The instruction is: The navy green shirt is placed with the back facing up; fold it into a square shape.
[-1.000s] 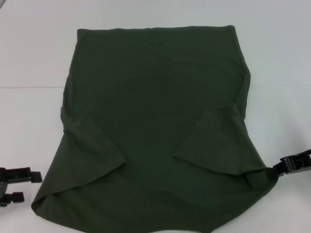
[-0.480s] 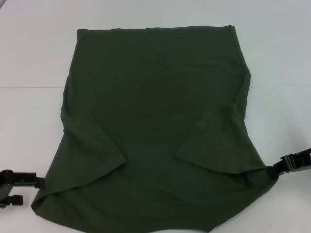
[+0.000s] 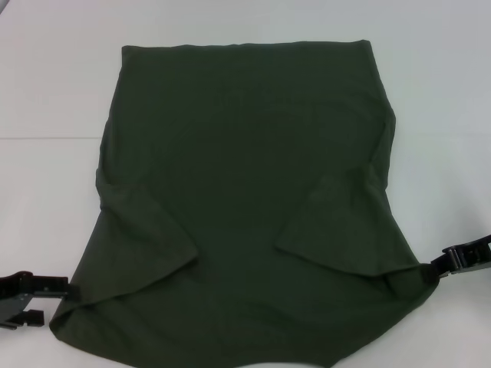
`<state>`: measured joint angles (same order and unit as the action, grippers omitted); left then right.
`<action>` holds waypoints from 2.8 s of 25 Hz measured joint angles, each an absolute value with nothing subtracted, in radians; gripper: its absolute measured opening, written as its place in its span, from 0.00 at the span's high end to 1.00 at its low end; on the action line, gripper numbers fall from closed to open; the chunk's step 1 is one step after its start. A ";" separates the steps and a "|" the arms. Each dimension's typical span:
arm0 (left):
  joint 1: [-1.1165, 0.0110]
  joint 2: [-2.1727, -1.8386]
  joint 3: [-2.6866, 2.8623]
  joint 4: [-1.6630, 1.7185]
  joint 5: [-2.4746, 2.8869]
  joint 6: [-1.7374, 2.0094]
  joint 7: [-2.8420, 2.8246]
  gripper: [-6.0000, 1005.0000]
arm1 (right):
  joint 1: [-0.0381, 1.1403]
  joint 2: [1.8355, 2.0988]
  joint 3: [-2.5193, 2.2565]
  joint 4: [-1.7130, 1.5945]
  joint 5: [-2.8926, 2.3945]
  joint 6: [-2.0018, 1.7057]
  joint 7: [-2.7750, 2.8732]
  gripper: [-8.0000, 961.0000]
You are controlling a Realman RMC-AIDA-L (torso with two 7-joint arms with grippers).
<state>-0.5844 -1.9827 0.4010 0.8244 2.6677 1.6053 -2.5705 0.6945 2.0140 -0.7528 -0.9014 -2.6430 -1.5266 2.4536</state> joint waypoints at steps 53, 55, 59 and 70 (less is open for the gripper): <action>-0.601 -2.001 0.501 0.811 2.697 1.508 -2.573 0.23 | 0.699 2.022 -0.759 -0.899 -2.643 -1.529 2.445 0.91; -0.602 -2.001 0.511 0.808 2.697 1.508 -2.573 0.23 | 0.700 2.022 -0.759 -0.899 -2.643 -1.529 2.445 0.91; -0.603 -2.004 0.532 0.805 2.697 1.501 -2.578 0.24 | 0.699 2.023 -0.759 -0.899 -2.643 -1.531 2.444 0.91; -0.624 -2.007 0.532 0.773 2.687 1.506 -2.577 0.24 | 0.699 2.023 -0.759 -0.899 -2.643 -1.532 2.443 0.91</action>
<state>-0.6240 -2.0067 0.5319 0.7725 2.6866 1.5056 -2.5767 0.6995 2.0233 -0.7592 -0.8989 -2.6431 -1.5322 2.4429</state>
